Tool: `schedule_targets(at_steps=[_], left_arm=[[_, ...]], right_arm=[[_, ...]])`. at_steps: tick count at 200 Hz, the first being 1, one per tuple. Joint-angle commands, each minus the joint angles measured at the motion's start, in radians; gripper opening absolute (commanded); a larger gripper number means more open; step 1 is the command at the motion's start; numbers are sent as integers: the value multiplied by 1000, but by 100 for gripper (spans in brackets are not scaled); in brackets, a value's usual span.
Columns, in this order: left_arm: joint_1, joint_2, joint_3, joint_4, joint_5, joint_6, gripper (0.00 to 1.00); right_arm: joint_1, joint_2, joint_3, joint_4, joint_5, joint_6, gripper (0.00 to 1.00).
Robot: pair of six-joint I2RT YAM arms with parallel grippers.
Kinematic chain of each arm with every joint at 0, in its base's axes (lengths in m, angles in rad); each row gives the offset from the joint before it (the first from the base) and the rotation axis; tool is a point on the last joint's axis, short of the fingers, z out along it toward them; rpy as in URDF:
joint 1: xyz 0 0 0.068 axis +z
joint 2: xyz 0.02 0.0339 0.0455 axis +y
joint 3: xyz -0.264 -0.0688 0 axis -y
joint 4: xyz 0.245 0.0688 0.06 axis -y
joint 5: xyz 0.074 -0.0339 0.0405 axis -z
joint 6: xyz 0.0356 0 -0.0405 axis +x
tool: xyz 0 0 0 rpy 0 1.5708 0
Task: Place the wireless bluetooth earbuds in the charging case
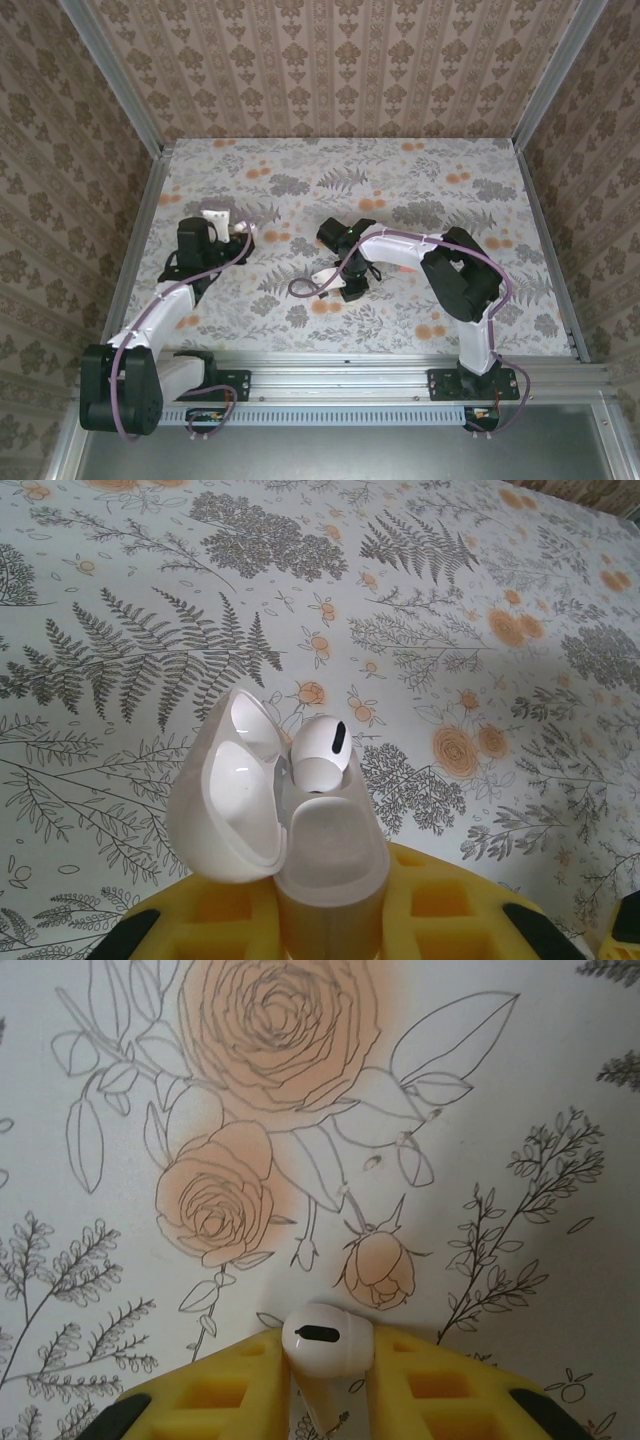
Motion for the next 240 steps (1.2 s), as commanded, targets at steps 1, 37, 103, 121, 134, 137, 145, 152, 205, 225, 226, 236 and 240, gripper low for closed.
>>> schedule_targets(at_steps=[1, 37, 103, 121, 134, 137, 145, 152, 205, 225, 226, 236, 240], left_arm=[[-18, 9, 1, 45, 18, 35, 4], [-76, 3, -79, 203, 21, 35, 3], [-216, 137, -177, 608, 42, 89, 3], [-263, 193, -167, 682, 52, 130, 3], [-295, 223, -152, 711, 63, 170, 3], [-296, 229, -149, 717, 66, 177, 3], [-322, 243, -143, 734, 75, 190, 3], [-336, 254, -140, 751, 77, 199, 3], [-402, 293, -128, 855, 78, 242, 3], [-415, 303, -117, 874, 80, 247, 3], [-415, 303, -116, 876, 81, 247, 3], [-420, 306, -110, 882, 84, 246, 3], [-421, 306, -108, 882, 85, 247, 3]], right_arm=[[-9, -68, -45, 51, -70, 62, 24], [-54, -199, -158, 221, -187, 228, 24], [-186, -460, -492, 817, -424, 722, 25], [-220, -502, -575, 1009, -455, 870, 25], [-237, -525, -626, 1136, -461, 959, 25], [-241, -530, -637, 1160, -461, 974, 25], [-247, -541, -659, 1219, -461, 1022, 25], [-252, -549, -677, 1265, -462, 1057, 25], [-278, -621, -781, 1540, -418, 1257, 25], [-285, -632, -800, 1618, -407, 1313, 24], [-286, -632, -801, 1623, -407, 1316, 25], [-288, -633, -806, 1660, -406, 1345, 24], [-288, -631, -807, 1674, -407, 1357, 24]])
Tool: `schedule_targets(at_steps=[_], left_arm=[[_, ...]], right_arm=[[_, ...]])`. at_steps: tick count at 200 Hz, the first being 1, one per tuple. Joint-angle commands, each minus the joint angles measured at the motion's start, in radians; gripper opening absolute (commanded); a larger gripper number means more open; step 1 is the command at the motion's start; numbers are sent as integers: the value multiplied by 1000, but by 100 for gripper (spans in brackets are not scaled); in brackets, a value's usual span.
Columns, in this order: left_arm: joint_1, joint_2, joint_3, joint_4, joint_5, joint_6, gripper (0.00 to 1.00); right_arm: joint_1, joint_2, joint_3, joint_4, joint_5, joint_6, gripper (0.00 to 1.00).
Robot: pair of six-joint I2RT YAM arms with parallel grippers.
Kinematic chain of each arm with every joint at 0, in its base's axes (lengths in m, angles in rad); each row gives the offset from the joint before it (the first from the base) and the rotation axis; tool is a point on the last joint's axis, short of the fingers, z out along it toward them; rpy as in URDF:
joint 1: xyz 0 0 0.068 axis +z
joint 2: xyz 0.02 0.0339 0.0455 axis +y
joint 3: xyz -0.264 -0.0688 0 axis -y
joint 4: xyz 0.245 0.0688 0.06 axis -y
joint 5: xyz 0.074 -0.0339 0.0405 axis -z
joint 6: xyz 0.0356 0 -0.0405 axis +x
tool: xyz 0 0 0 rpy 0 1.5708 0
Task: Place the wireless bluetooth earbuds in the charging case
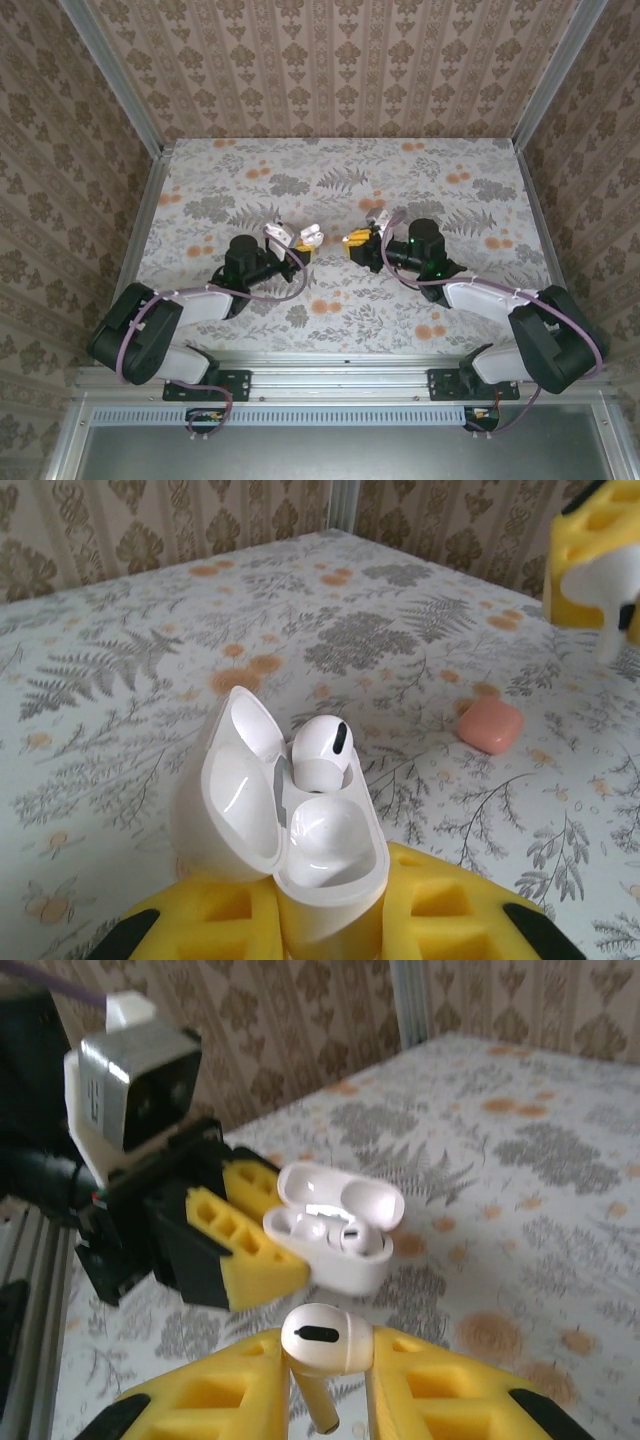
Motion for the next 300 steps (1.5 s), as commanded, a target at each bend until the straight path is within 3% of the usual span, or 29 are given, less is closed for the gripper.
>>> schedule_targets(at_steps=[1, 75, 230, 300], left_arm=[[-12, 8, 39, 76, 28, 32, 3], [-34, -6, 68, 96, 47, 33, 4], [-73, -46, 102, 60, 40, 77, 3], [-78, -88, 107, 46, 36, 73, 4]], right_arm=[[-9, -18, -21, 179, 2, 128, 24], [0, 43, 14, 359, -21, 307, 24], [114, 198, 127, 385, 23, 232, 25], [128, 228, 116, 412, 105, 224, 25]])
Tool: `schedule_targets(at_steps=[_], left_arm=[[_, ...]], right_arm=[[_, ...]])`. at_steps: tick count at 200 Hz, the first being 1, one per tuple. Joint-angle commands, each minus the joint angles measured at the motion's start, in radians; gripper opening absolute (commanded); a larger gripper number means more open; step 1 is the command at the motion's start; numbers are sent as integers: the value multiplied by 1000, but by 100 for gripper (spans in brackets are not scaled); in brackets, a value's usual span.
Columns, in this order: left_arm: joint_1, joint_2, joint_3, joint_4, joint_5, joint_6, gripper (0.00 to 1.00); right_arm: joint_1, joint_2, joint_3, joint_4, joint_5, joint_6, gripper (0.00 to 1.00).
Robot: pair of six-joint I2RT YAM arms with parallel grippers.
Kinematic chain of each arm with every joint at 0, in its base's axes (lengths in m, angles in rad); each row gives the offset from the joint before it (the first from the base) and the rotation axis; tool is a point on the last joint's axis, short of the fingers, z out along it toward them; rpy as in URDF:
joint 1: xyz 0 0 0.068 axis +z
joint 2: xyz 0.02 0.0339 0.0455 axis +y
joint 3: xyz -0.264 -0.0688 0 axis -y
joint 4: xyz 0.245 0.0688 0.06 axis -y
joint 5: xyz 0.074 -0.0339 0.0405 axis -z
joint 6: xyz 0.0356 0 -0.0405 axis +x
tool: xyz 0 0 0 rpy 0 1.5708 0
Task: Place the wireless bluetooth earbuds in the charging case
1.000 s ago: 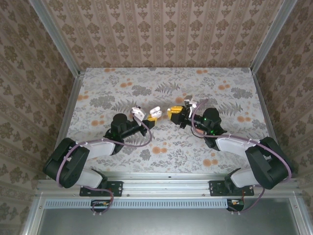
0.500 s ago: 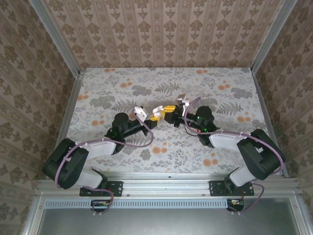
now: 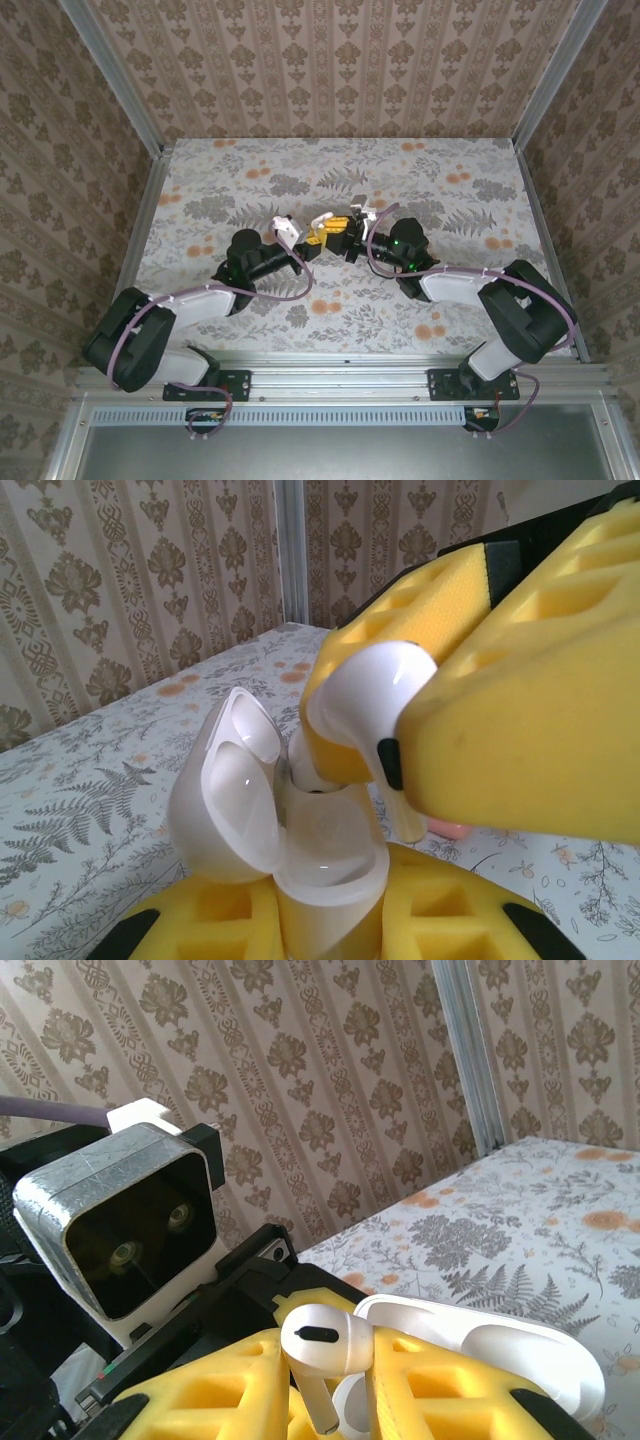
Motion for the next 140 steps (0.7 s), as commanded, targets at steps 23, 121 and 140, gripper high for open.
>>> schedule_targets(at_steps=[23, 121, 140], left_arm=[[-12, -45, 31, 14, 17, 12, 4], [-18, -64, 49, 16, 13, -1, 4], [-21, -66, 49, 16, 10, 0, 4]], right_arm=[[6, 34, 8, 43, 86, -18, 25], [47, 48, 7, -57, 145, -114, 25], [50, 52, 8, -65, 152, -117, 26]])
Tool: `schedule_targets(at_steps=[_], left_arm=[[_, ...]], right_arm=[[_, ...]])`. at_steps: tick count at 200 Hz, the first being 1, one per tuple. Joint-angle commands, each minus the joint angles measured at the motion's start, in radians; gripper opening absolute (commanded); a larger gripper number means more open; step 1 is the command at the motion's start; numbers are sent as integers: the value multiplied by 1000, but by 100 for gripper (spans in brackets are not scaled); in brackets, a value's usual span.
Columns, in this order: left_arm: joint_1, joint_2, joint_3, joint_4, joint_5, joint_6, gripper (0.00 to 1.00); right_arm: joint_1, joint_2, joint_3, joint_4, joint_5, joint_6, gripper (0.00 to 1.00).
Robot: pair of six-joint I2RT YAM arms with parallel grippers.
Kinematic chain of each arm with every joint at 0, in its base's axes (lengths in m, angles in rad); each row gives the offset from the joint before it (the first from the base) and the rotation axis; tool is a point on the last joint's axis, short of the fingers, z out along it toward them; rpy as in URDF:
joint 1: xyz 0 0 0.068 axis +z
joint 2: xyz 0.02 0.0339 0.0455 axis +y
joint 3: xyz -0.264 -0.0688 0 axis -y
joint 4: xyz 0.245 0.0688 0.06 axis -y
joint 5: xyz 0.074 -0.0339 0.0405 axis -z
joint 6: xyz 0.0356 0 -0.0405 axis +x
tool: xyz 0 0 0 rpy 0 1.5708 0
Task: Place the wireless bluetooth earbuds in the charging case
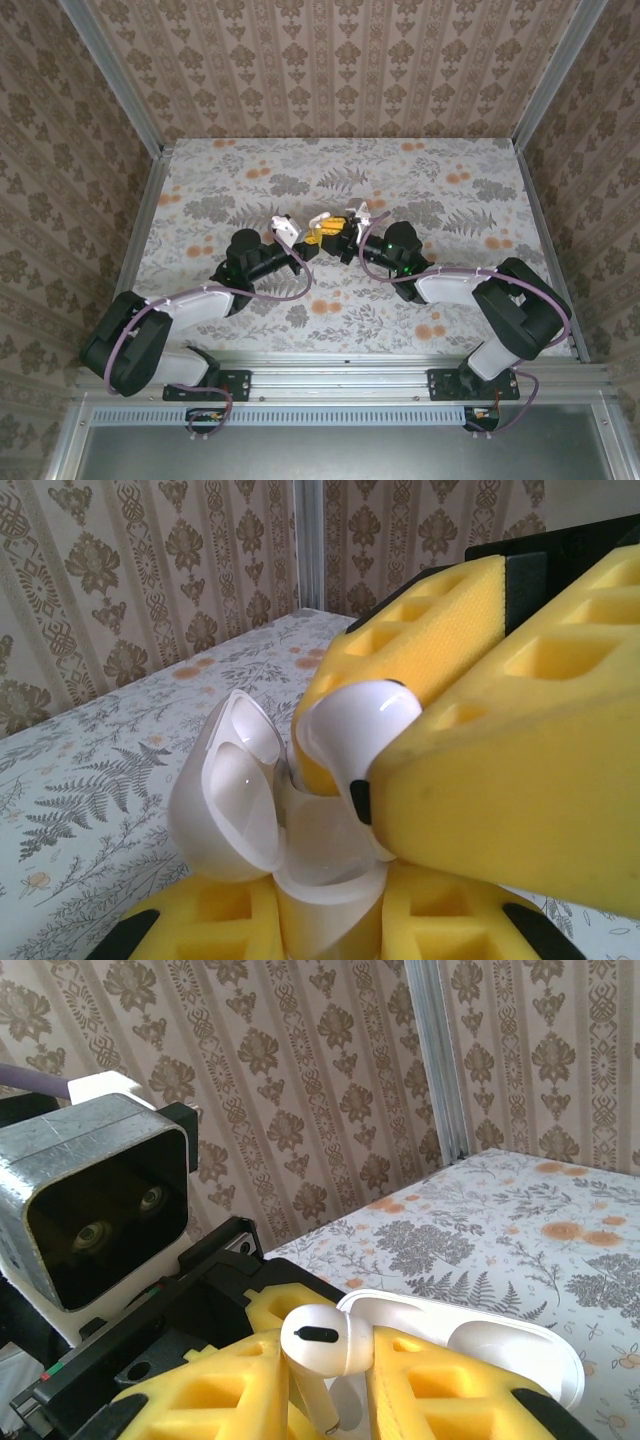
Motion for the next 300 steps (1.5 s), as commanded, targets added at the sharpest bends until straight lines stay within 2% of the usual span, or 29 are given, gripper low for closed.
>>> schedule_targets(at_steps=[1, 54, 164, 210, 265, 300], left_arm=[[-21, -45, 49, 67, 46, 1, 4], [-26, -53, 56, 61, 41, 6, 4], [-31, -63, 59, 26, 39, 37, 4], [-29, -41, 39, 12, -19, 47, 3], [-26, -3, 20, -21, -96, 47, 3], [-23, -4, 13, -69, -153, 48, 3]], right_arm=[[9, 27, 8, -66, 45, -27, 26], [20, 29, 3, -114, 69, -58, 26], [21, 30, -4, -99, 86, -47, 26], [18, -25, -9, -87, 69, -23, 25], [12, -167, -23, -217, 52, -34, 25], [6, -306, -40, -428, 94, -35, 25]])
